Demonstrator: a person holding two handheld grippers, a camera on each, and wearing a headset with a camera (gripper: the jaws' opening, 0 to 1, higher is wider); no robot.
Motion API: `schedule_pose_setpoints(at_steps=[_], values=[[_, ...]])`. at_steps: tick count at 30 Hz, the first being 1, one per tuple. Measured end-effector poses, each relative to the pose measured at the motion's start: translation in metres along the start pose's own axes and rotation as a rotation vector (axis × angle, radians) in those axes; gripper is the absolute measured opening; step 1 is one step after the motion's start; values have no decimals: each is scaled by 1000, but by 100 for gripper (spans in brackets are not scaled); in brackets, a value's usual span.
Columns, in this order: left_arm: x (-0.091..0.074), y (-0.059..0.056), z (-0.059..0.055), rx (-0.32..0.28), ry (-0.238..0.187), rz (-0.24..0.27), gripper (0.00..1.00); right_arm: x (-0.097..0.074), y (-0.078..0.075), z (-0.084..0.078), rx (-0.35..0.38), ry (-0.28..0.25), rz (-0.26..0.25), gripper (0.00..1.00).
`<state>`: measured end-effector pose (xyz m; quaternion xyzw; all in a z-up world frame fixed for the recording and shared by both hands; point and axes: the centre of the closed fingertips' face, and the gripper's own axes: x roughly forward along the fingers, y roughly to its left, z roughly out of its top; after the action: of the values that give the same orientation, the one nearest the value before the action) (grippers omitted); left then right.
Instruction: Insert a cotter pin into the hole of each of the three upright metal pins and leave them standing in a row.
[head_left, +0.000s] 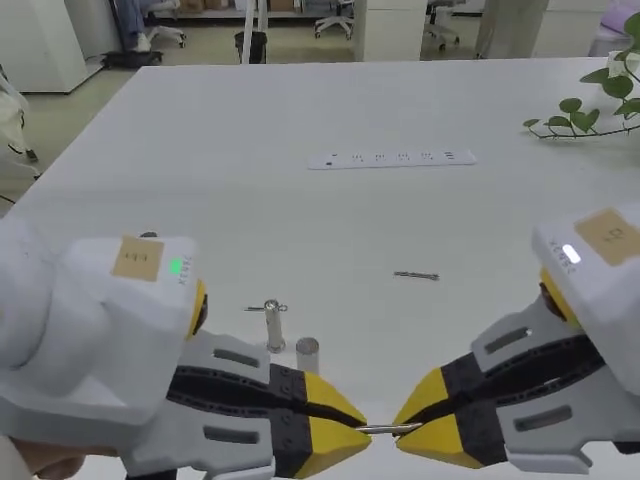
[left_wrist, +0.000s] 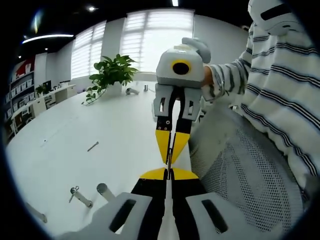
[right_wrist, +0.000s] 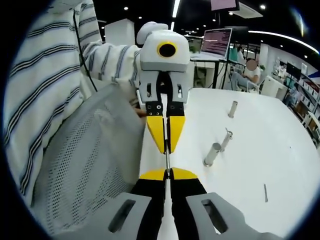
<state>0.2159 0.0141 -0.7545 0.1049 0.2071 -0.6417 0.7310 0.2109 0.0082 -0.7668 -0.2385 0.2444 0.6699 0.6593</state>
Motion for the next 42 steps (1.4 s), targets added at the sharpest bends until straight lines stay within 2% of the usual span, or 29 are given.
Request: schedule_pose_setpoints(at_steps=[5, 8, 22, 29, 37, 42], values=[[0, 2, -1, 1, 0, 0, 1, -1, -1, 2, -4, 3, 3, 4], [1, 4, -2, -30, -4, 9, 1, 0, -3, 1, -6, 10, 0, 4], [-1, 13, -5, -80, -39, 31, 2, 5, -10, 2, -1, 24, -1, 4], [0, 16, -7, -95, -41, 37, 8, 8, -15, 5, 7, 17, -4, 4], [-3, 33, -24, -138, -23, 104, 23, 5, -37, 2, 29, 14, -48, 4], [-7, 49, -33, -143, -20, 169, 23, 5, -50, -1, 49, 18, -70, 4]])
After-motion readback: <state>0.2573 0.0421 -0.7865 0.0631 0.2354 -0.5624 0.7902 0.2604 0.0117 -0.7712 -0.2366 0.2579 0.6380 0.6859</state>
